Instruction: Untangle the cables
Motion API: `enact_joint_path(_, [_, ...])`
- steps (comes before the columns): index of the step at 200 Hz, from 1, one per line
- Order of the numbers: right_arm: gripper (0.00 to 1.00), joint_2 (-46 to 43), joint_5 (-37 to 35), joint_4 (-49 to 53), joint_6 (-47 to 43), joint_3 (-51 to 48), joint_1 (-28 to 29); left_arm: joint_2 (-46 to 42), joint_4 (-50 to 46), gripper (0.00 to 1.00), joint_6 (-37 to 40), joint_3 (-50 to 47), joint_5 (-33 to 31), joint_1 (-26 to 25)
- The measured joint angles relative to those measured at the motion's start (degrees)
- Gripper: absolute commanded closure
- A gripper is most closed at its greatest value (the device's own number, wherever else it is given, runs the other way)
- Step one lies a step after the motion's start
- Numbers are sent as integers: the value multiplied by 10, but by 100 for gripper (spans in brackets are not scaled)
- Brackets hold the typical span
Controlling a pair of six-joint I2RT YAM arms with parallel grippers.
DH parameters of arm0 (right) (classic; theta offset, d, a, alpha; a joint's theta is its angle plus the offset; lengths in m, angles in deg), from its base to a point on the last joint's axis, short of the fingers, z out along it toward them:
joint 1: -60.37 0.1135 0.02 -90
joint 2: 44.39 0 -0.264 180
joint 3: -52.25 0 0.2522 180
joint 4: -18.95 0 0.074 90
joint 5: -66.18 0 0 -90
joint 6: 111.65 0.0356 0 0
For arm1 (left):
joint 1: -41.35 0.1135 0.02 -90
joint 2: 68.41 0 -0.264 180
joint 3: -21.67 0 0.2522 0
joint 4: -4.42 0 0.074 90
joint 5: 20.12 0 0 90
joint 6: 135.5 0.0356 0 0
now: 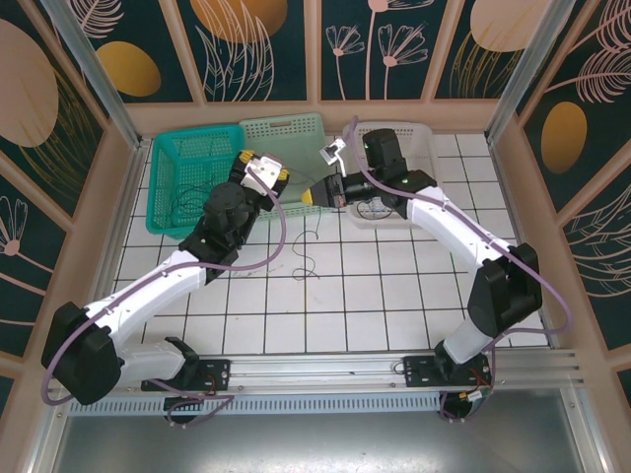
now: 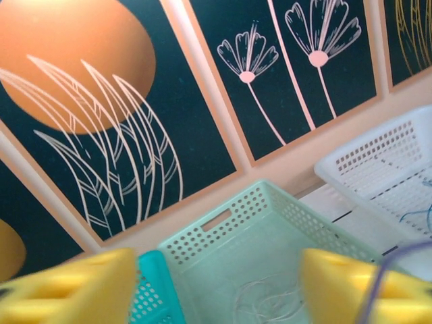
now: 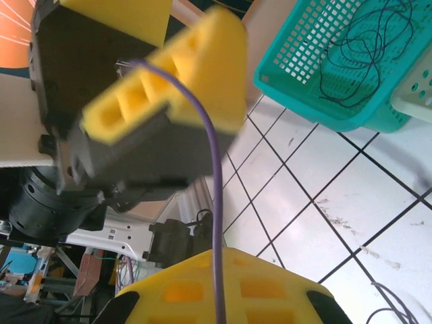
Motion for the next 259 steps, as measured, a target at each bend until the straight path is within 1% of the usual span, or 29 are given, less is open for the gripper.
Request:
enact_joint_path(7, [100, 0, -2, -6, 3, 4, 0, -3, 2, 8, -10, -5, 0, 0])
enact_joint_path(12, [100, 0, -3, -10, 10, 7, -2, -8, 3, 2, -15, -9, 0, 0])
enact_joint_path(17, [100, 0, -5, -16, 15, 10, -3, -14, 4, 1, -19, -14, 0, 0])
enact_joint_path(48, [100, 5, -20, -64, 57, 33, -25, -71, 9, 1, -66, -55, 8, 0])
enact_joint_path(67, [100, 17, -27, -75, 74, 64, -37, -108, 9, 1, -92, -75, 10, 0])
enact_joint_path(101, [100, 24, -31, -82, 85, 112, -38, -159, 9, 1, -130, -111, 0, 0])
enact_joint_path(114, [100, 24, -31, -89, 91, 128, -38, -166, 9, 1, -139, -122, 14, 0])
enact_joint_path(122, [100, 25, -31, -91, 94, 139, -38, -165, 7, 1, -139, -124, 37, 0])
enact_joint_path(146, [100, 30, -30, -104, 102, 164, -38, -140, -4, 1, -137, -119, 144, 0])
enact_joint_path(176, [100, 38, -31, -110, 109, 168, -36, -97, -13, 1, -135, -109, 218, 0])
enact_joint_path(206, [100, 51, -30, -110, 118, 168, -30, -70, -12, 1, -129, -94, 254, 0])
enact_joint_path(259, [100, 55, -28, -116, 129, 168, -16, -16, 1, 2, -122, -47, 271, 0])
